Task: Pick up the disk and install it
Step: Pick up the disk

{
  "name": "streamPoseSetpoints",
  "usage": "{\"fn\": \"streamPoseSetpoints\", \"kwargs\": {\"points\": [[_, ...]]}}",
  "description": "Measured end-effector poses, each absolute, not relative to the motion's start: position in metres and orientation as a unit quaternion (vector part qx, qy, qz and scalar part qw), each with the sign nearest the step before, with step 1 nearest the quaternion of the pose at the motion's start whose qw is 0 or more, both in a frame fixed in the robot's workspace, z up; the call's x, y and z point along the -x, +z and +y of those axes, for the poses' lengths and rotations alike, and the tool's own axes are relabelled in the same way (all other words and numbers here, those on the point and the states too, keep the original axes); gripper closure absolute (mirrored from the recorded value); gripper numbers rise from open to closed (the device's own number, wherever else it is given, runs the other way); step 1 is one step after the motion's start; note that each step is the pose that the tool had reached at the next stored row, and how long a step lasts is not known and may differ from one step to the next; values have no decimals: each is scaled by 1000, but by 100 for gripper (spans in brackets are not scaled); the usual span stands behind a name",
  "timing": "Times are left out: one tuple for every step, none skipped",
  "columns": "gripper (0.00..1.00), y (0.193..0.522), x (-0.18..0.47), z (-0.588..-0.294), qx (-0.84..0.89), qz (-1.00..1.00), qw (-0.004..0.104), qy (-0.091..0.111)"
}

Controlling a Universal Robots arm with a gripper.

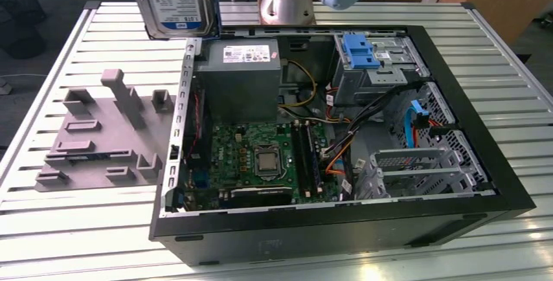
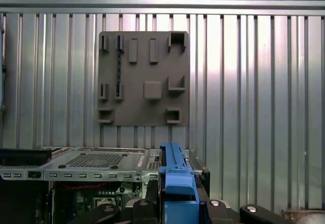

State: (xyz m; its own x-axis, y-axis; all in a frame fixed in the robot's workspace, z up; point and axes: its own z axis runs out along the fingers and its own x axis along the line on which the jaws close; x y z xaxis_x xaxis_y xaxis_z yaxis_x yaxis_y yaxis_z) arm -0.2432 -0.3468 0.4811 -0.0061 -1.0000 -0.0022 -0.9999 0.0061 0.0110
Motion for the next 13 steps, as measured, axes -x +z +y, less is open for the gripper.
{"fn": "streamPoseSetpoints", "kwargs": {"points": [[64, 481, 243, -347, -705, -709, 3, -5], [64, 481, 242, -347, -705, -709, 3, -5], [64, 481, 241, -347, -705, -709, 3, -5], [64, 481, 241, -347, -705, -709, 3, -5], [64, 481, 240, -347, -705, -709, 3, -5], [64, 481, 239, -347, -705, -709, 3, -5], [64, 481, 239, -347, -705, -709, 3, -5], [64, 481, 238, -347, -705, -709, 3, -5], [64, 481, 237, -347, -705, -709, 3, -5], [64, 481, 237, -347, -705, -709, 3, -5], [64, 481, 236, -347, -705, -709, 3, -5], [64, 481, 236, -347, -705, -709, 3, -5], [64, 481, 235, -347, -705, -709, 3, -5]]}}
